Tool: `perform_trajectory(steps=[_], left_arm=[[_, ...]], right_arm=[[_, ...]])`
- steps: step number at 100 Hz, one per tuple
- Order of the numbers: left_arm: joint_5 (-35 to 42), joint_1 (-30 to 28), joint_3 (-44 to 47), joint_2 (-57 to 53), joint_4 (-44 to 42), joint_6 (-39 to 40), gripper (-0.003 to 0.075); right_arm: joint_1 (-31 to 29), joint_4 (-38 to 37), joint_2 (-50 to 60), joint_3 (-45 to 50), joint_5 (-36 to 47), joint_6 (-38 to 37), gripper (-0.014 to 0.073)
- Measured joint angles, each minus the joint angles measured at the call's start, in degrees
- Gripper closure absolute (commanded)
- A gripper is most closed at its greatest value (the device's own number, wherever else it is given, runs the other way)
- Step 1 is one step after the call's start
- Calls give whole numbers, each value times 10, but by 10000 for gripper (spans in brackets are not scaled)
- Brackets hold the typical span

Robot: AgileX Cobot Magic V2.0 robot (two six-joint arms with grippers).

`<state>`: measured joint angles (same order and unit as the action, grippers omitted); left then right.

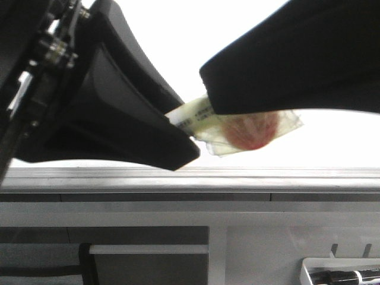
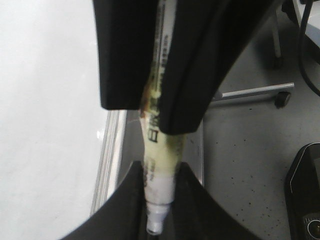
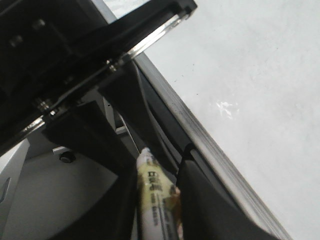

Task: Write number 5 on whiteboard

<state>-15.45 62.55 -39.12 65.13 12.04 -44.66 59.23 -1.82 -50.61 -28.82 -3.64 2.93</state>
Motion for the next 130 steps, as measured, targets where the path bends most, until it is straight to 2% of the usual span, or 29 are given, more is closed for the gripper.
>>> perform_trajectory(steps=[11,26,31,40,55,62,73,95,103,116,130], left_arm=[[-1,0,0,0,0,-2,741],[-3,1,0,0,6,-5,737],[-3,1,0,0,12,-5,713],[-5,1,0,0,37,-1,587],[3,1,-1,0,89,14,233],[4,1,-1,-4,98,18,169],[8,1,-1,-30,108,37,206],[31,-20,-1,-156,112,96,341],[31,-54,-1,-210,112,135,393],[16,-127,5,-303,112,197,536],[-49,-218,23,-390,105,212,656]], right_arm=[[0,0,0,-2,-8,0,662],[0,0,0,-4,-18,0,659],[0,0,0,-5,-20,0,659],[0,0,0,-6,-23,0,659],[1,0,0,-14,-59,0,656],[1,-5,-1,-28,-90,0,656],[1,-21,-1,-64,-126,0,654],[1,-28,-11,-100,-166,0,631],[0,-28,-21,-102,-168,-4,631],[-12,-29,-43,-123,-177,-41,631],[-42,-41,-74,-170,-198,-88,631]])
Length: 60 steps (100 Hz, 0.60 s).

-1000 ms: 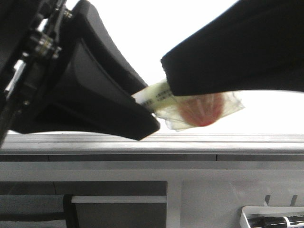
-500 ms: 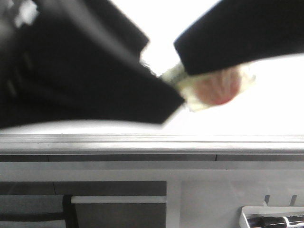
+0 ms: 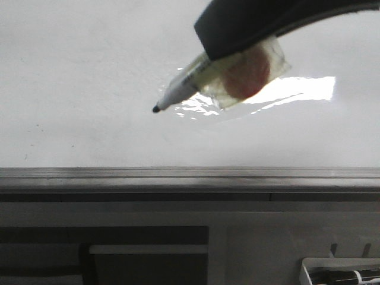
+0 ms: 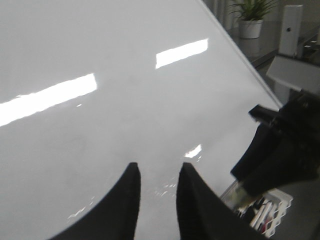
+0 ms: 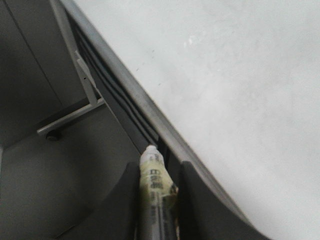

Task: Write number 5 on whiteboard

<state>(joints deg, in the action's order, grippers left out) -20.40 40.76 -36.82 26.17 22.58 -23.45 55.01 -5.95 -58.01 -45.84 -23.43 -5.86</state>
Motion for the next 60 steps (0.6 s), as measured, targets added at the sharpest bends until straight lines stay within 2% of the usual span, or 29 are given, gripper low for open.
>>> perform_trajectory(steps=[16,33,46,60], left_arm=[[-90,-113,13,-75,-24,17,673],[-154,-225,17,-130,-31,26,673],[-176,-279,17,-146,-32,27,673],[-185,-300,17,-147,-26,28,673]], right_arm=[[-13,-52,-23,-52,-15,-59,631],[-13,-189,-41,-67,-18,-161,631],[-13,-282,-55,-67,-17,-237,631],[-13,-338,-61,-67,-14,-260,633]])
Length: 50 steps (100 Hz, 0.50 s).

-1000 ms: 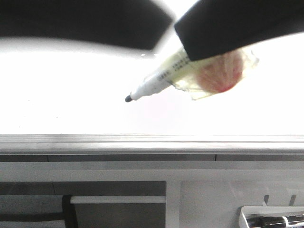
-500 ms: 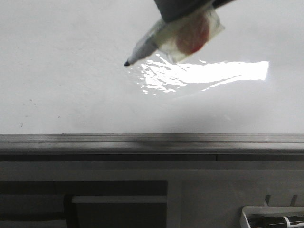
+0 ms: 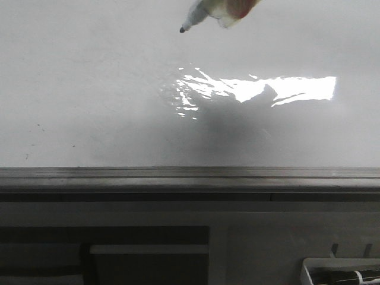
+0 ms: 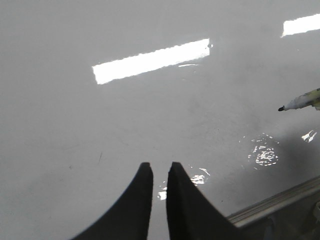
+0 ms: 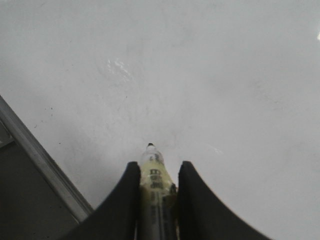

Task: Write number 5 on whiteboard

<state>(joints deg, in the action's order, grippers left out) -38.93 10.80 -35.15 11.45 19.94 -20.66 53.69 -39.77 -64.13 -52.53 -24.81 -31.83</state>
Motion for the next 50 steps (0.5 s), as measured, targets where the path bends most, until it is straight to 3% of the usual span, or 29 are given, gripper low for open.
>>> perform_trajectory(steps=[50], left_arm=[[-1,-1,0,0,7,0,673]], right_arm=[[-55,-44,-23,-1,-2,-74,633]])
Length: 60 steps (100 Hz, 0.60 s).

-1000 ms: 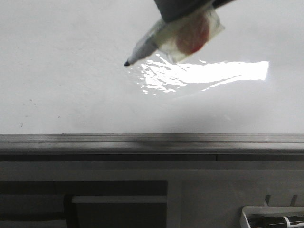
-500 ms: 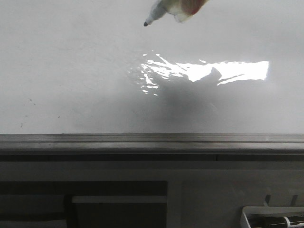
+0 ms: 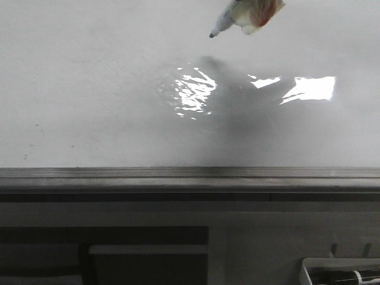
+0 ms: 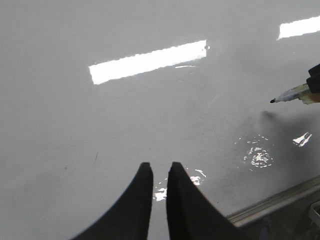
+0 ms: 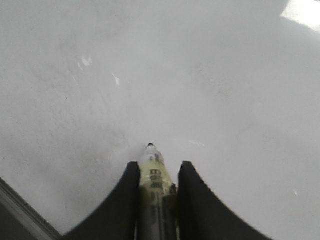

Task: Write number 5 on whiteboard

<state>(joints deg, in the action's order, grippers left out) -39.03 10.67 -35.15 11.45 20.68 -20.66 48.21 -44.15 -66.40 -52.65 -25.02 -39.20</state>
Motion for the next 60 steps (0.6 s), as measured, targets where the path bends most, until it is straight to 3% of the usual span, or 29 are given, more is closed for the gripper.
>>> perform_trajectory(steps=[60], left_arm=[[0,0,0,0,0,0,673]], right_arm=[[-2,-7,-37,-2,-11,-19,634]])
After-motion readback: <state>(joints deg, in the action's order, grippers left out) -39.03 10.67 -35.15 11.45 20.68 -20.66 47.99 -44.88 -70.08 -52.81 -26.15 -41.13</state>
